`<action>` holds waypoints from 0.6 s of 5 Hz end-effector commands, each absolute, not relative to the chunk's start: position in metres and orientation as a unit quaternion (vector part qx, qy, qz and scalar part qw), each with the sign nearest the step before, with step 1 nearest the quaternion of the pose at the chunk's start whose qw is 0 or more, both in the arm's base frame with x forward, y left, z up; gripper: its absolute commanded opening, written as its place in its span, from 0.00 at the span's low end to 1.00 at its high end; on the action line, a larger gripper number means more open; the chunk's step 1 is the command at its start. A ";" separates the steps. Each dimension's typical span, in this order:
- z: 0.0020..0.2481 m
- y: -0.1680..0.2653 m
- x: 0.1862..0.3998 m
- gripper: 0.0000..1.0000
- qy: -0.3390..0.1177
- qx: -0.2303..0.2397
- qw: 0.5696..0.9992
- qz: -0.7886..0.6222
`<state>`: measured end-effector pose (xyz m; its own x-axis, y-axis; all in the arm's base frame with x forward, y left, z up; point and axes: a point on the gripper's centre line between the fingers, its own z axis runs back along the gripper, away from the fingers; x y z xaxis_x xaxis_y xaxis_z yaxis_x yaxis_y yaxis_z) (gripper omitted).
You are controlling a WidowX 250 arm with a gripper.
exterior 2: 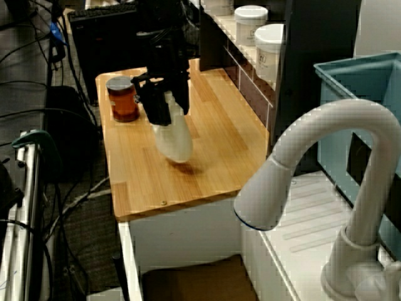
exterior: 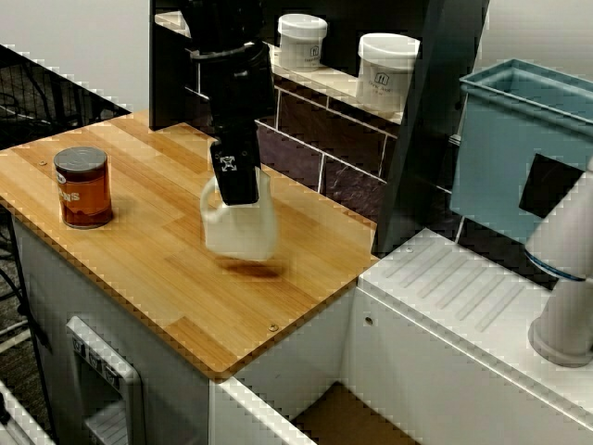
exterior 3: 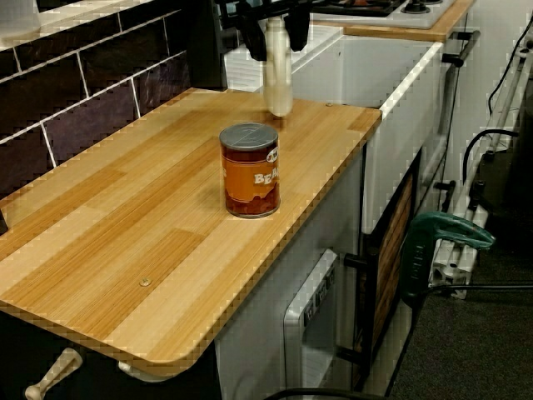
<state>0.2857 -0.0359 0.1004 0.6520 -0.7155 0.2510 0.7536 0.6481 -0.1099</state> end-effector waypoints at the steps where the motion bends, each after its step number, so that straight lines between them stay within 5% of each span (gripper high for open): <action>1: 0.109 -0.041 0.290 0.00 -0.130 -0.064 0.907 -0.396; 3: 0.100 -0.044 0.293 0.00 -0.128 -0.059 0.908 -0.395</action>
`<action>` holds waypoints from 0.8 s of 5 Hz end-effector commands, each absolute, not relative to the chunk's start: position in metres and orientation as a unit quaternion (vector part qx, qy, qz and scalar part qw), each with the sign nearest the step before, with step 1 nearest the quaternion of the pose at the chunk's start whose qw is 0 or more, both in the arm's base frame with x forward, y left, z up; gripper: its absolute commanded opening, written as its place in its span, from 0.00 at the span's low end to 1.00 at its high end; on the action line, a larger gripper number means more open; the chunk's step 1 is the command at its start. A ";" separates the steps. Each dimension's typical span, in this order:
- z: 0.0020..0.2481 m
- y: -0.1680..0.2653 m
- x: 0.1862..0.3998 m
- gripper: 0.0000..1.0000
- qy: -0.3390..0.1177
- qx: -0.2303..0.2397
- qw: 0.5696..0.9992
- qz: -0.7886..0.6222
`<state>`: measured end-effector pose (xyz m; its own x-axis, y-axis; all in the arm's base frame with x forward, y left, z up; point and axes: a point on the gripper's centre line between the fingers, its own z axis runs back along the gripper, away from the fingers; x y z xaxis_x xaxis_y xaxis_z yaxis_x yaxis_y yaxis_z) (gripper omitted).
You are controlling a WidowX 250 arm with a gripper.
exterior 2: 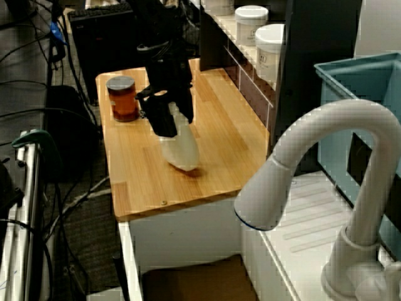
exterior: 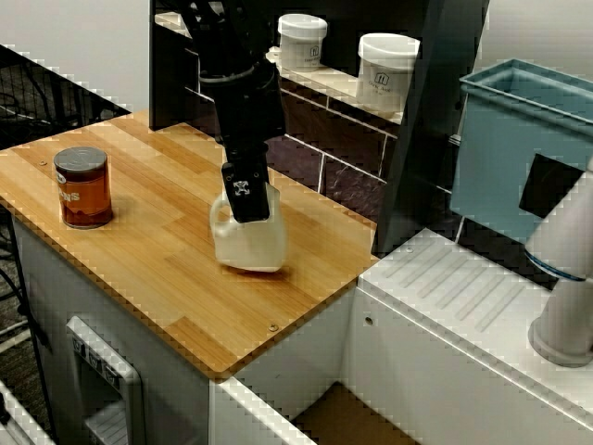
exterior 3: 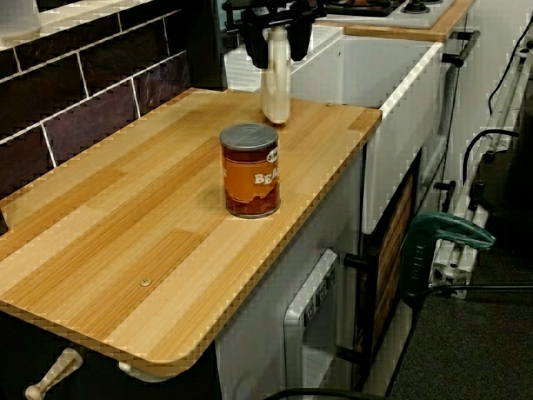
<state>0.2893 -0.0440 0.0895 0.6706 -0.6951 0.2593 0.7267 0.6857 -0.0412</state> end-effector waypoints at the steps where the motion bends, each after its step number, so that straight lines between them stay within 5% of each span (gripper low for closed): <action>1: 0.098 -0.042 0.293 0.70 -0.122 -0.056 0.910 -0.393; 2: 0.097 -0.041 0.292 1.00 -0.116 -0.056 0.910 -0.393; 4: 0.106 -0.039 0.289 1.00 -0.118 -0.065 0.911 -0.391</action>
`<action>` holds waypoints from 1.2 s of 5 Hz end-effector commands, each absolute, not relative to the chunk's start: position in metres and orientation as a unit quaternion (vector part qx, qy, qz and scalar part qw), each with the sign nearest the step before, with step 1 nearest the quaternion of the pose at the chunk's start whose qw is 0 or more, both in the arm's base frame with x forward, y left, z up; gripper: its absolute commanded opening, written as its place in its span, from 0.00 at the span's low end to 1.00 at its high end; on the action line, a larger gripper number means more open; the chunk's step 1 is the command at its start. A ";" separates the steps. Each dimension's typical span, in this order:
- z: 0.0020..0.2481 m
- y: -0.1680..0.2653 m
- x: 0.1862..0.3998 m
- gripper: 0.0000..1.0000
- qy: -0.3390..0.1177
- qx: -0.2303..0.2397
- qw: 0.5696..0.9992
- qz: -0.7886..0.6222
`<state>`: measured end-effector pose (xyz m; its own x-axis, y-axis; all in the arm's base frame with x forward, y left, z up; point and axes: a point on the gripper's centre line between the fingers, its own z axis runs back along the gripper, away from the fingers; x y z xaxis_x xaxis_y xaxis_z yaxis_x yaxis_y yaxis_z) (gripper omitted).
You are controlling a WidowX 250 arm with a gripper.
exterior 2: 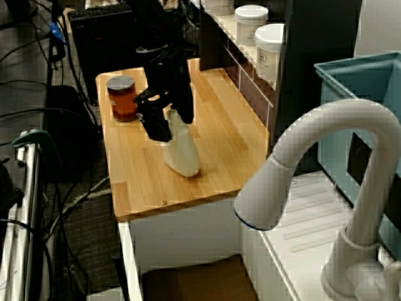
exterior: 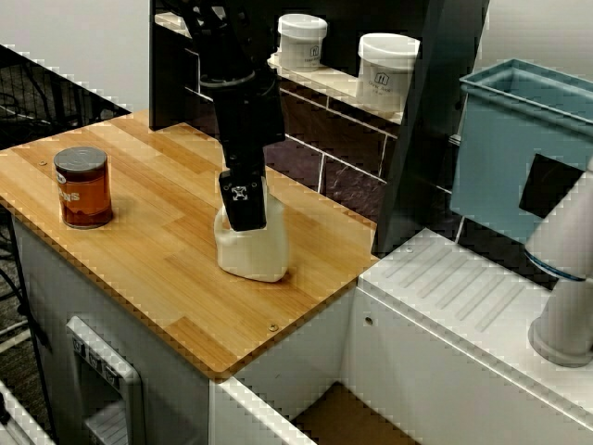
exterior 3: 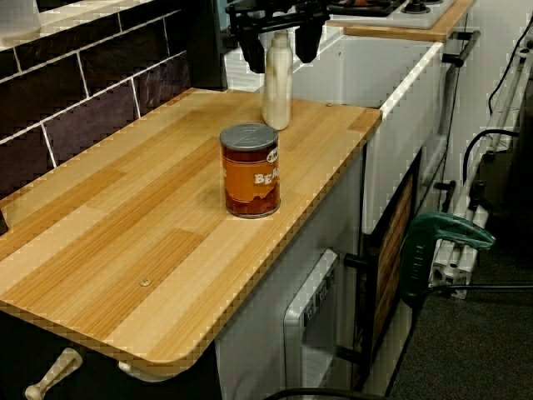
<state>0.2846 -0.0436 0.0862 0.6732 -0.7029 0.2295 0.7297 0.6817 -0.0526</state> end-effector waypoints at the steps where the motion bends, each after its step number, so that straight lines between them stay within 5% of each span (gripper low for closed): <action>1: 0.110 -0.037 0.287 1.00 -0.122 -0.068 0.911 -0.388; 3: 0.128 -0.014 0.285 1.00 -0.145 -0.081 0.918 -0.360; 6: 0.117 0.035 0.274 1.00 -0.122 -0.060 0.934 -0.331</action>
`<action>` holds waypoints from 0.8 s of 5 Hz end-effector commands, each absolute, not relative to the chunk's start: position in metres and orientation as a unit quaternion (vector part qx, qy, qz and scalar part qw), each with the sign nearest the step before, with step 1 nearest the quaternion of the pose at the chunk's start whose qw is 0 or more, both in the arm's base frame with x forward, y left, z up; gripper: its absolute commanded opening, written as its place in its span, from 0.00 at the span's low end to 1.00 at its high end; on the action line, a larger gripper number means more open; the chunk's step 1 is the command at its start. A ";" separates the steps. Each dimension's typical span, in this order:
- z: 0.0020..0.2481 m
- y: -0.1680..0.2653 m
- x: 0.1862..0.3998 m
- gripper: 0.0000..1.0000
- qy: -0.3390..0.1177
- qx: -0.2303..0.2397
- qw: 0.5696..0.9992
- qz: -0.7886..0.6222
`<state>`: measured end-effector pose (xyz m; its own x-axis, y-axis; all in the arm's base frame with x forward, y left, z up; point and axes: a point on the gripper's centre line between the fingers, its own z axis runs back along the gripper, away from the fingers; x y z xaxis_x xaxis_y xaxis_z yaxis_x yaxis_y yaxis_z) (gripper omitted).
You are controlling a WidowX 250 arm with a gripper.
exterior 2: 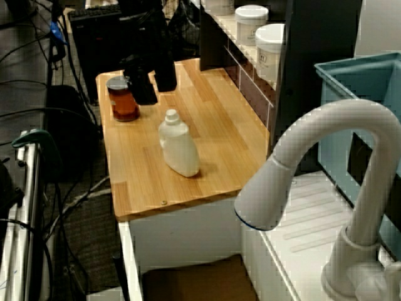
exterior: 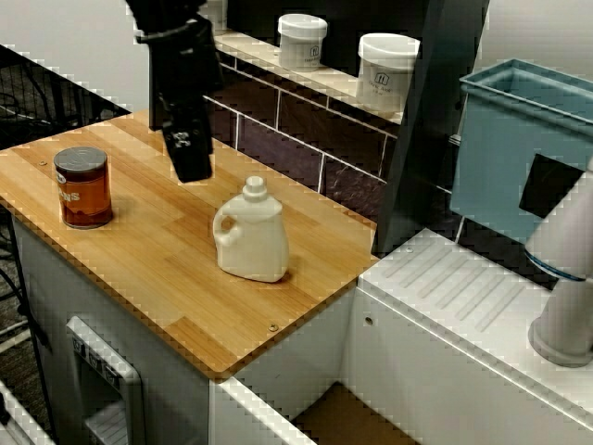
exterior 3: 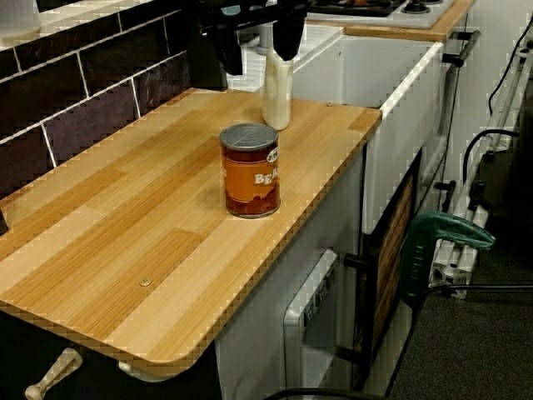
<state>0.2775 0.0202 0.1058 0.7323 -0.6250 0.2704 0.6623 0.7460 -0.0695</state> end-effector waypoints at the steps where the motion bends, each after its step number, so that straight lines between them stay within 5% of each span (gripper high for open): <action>1: 0.118 0.051 0.268 1.00 -0.103 -0.048 0.951 -0.287; 4: 0.114 0.095 0.246 1.00 -0.077 -0.029 0.977 -0.195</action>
<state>0.2465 0.0921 0.0961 0.9184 -0.3728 0.1323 0.3831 0.9216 -0.0621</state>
